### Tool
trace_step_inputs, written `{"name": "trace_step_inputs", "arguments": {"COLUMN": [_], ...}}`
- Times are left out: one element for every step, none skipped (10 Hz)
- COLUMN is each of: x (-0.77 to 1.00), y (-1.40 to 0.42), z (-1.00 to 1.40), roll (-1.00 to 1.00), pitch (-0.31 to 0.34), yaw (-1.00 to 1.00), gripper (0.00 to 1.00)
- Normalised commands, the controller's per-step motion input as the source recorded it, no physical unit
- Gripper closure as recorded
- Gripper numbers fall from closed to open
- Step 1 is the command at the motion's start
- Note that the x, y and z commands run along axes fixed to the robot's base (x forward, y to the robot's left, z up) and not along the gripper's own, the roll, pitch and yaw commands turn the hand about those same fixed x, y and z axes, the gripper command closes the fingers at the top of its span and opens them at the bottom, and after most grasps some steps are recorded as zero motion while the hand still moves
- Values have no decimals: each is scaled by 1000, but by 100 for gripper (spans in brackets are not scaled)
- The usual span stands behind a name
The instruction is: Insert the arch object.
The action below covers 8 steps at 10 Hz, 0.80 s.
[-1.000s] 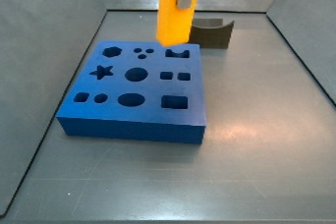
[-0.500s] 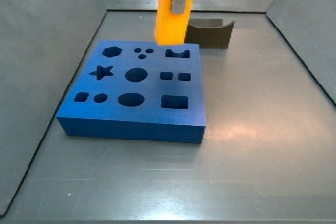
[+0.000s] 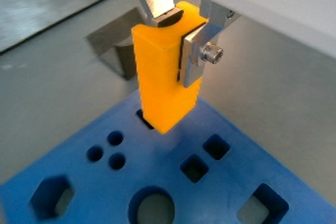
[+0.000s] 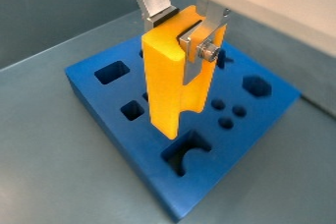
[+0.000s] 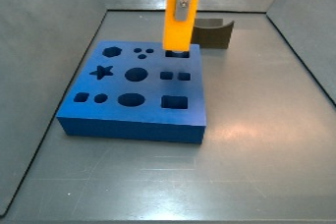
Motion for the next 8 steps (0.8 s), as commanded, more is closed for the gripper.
{"name": "trace_step_inputs", "arguments": {"x": [209,194,14,-180,-154,0,-51,-71], "y": [329,463,329,254,126,0,0,-23], "z": [-211,-71,-120,-231,-200,-169,-263,-243], "roll": [-347,-259,-90,6,36,54,137,176], "pitch": [-199,-19,0,-47,-10,0,10,36], "yaw": [-409,-229,0,-197,0,49,29,23], "gripper": [100,100,100,100,100,100,100,100]}}
